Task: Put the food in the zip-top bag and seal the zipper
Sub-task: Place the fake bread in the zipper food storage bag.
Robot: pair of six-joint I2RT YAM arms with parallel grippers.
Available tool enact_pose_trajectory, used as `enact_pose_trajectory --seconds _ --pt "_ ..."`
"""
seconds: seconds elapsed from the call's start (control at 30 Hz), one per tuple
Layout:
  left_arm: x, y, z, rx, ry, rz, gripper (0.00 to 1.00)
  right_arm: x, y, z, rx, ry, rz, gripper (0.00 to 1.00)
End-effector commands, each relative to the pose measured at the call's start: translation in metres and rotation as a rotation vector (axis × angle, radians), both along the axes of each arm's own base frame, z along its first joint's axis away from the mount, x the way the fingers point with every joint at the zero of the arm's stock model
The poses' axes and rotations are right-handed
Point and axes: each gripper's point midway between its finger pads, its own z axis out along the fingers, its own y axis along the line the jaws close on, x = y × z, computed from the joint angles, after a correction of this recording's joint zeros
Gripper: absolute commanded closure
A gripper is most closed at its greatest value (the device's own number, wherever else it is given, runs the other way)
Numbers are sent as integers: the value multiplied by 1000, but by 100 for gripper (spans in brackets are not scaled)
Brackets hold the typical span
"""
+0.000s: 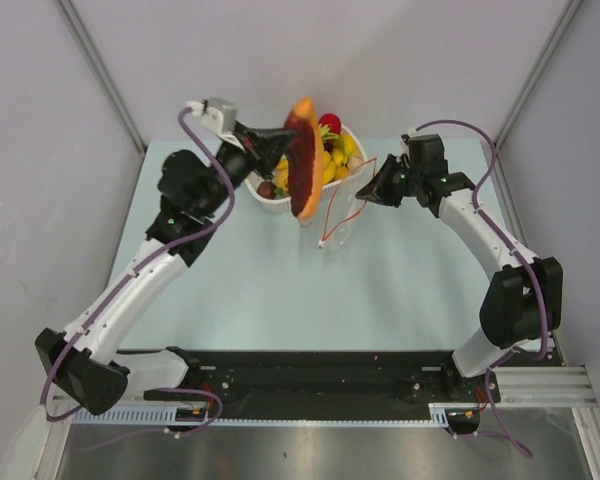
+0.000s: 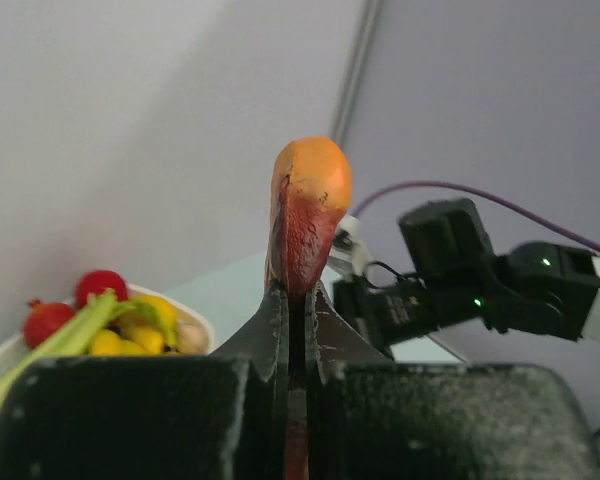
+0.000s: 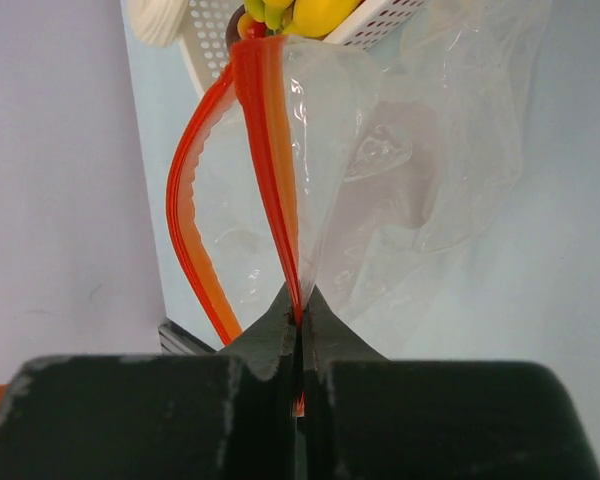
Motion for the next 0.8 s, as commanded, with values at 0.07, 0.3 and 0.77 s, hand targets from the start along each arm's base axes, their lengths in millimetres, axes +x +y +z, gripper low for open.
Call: enact_pose_trajectory --seconds 0.07,0.3,0.77 --pt "-26 -52 -7 -41 -62 -89 100 0 22 8 81 17 9 100" --pt "-19 -87 -14 -3 -175 -56 100 -3 23 8 90 35 10 100" --pt "21 -107 -54 105 -300 58 100 -4 18 13 128 46 27 100"
